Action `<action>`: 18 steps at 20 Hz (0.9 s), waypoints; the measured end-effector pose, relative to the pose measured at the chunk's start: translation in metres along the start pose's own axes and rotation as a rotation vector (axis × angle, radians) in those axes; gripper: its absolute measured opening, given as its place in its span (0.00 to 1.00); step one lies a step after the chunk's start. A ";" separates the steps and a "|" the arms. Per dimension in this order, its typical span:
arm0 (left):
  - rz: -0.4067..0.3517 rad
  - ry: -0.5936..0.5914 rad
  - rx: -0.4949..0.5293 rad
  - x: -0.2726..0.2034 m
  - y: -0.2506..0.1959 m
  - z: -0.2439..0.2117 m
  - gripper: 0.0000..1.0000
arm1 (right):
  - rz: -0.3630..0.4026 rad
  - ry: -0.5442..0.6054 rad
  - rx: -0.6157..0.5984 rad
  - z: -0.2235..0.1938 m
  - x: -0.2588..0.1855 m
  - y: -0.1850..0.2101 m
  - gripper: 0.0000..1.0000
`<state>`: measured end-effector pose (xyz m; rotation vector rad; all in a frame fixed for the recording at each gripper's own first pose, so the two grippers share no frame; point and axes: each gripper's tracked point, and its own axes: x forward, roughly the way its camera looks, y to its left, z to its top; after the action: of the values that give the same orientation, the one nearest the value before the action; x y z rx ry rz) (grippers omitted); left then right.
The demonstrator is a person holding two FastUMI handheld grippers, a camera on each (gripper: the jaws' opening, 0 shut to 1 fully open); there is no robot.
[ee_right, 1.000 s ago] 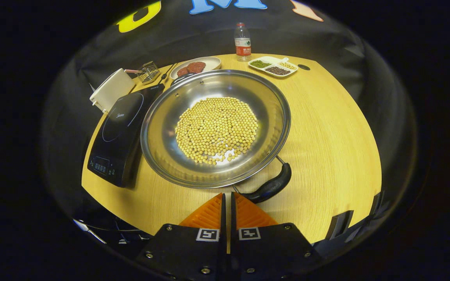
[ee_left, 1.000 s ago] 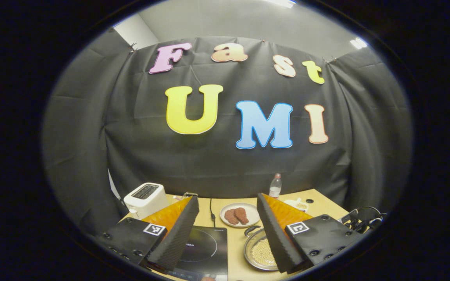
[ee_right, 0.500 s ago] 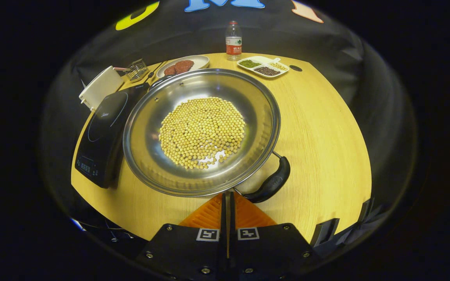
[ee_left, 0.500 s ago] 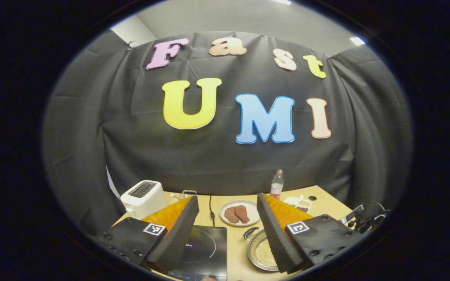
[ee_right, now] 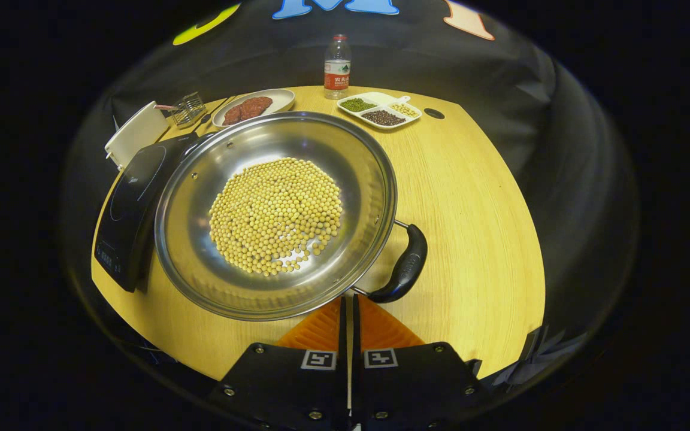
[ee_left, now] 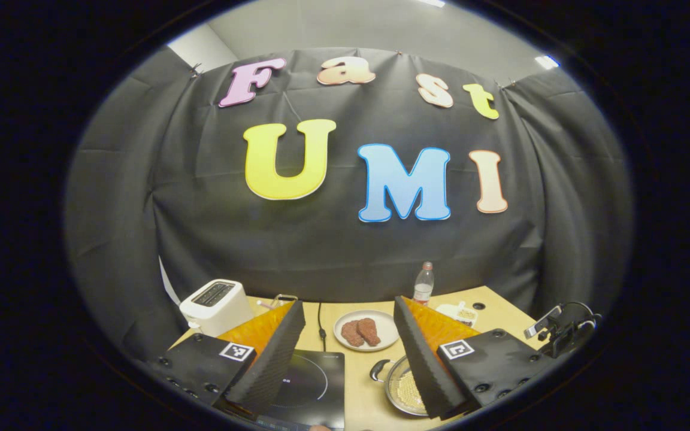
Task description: First push the handle of the pot to place it horizontally, then grasp the pot with both hands and set it on the induction cooktop.
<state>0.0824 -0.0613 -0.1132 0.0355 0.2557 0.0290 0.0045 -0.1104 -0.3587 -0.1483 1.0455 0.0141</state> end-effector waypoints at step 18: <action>0.022 0.097 -0.020 0.008 -0.003 -0.036 0.95 | -0.036 -0.050 0.011 0.054 0.038 -0.060 0.03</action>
<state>0.0812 -0.0626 -0.1502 0.0172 0.3516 0.0553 0.0748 -0.1654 -0.3579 -0.1557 0.9930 -0.0206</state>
